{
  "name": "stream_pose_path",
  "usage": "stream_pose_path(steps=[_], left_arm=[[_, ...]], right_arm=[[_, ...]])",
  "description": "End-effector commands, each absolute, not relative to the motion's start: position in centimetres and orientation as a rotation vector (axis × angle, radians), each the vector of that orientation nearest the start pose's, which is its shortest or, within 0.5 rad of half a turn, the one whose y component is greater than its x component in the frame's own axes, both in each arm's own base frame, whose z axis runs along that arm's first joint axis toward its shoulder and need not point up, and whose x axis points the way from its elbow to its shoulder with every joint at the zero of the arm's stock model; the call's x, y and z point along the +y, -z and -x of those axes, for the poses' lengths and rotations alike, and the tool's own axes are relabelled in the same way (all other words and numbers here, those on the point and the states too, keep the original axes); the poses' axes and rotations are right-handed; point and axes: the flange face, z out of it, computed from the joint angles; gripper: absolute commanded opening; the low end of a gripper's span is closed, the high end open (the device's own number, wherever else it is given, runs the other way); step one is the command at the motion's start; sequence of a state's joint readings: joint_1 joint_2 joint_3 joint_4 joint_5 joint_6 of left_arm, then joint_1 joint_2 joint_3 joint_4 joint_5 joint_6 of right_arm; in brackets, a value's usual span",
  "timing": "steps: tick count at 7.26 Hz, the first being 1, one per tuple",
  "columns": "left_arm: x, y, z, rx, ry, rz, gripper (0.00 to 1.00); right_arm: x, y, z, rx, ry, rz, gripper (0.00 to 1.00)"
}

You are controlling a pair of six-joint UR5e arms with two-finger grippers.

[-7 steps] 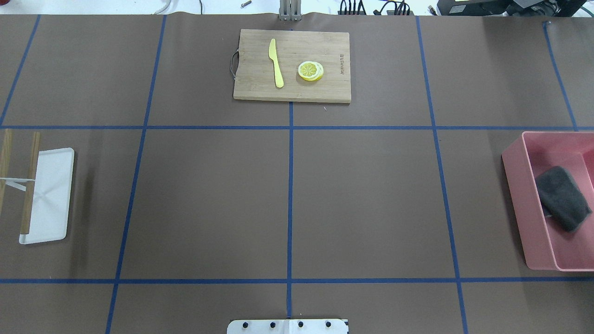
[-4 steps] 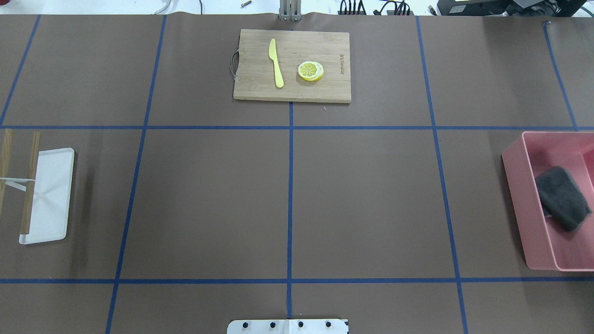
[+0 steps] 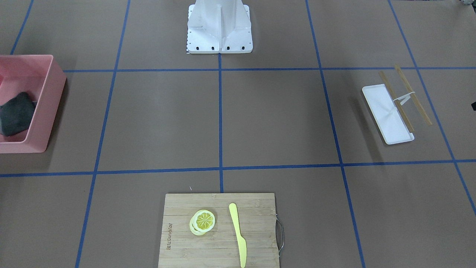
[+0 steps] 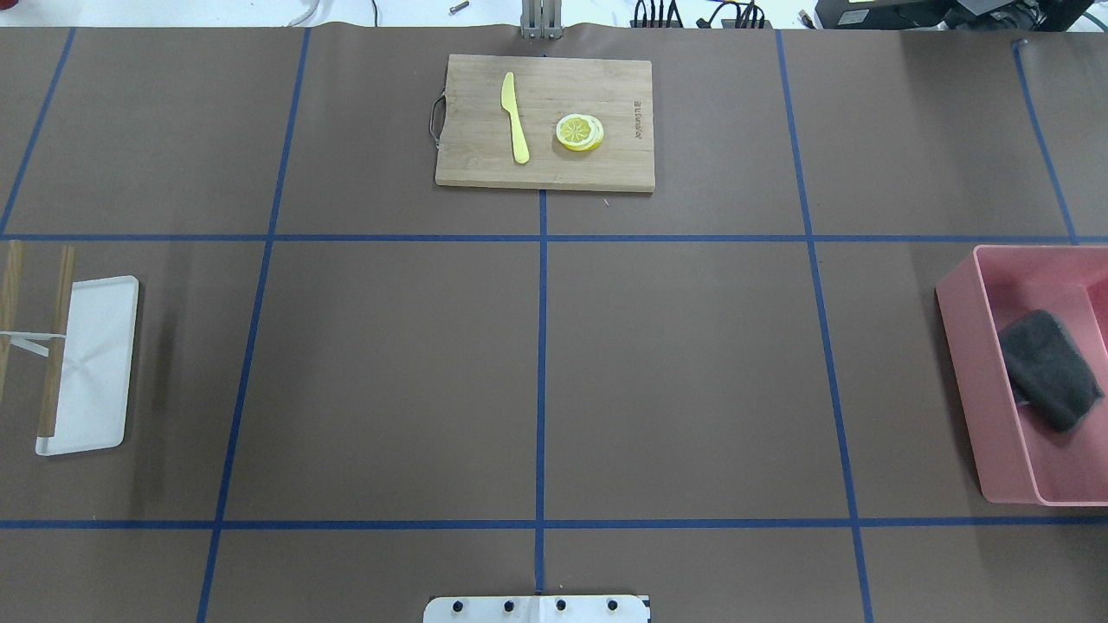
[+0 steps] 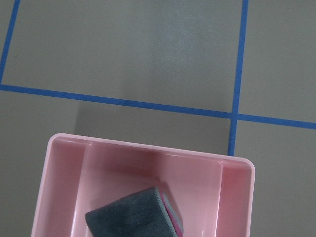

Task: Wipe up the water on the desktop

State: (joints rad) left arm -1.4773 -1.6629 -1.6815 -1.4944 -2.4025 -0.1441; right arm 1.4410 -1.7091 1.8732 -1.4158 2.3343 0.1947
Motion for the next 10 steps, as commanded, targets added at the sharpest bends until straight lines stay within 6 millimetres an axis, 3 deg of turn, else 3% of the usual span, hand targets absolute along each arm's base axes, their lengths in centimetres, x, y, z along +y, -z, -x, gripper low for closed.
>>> stream_pose_path(steps=[1,3,10], left_arm=[[-53.8,-55.0,0.9,0.843,0.049,-0.012,0.98],[-53.7,-53.4,0.9,0.849,0.077,-0.023,0.98],[-53.8,-52.7,0.9,0.851,0.082,-0.032,0.98]], right_arm=[[-45.0,-55.6,-0.7,-0.798,0.06,-0.178,1.0],[-45.0,-55.8,-0.7,-0.796,0.059,-0.176,1.0],[-46.0,-54.8,-0.4,-0.808,0.063,-0.189,1.0]])
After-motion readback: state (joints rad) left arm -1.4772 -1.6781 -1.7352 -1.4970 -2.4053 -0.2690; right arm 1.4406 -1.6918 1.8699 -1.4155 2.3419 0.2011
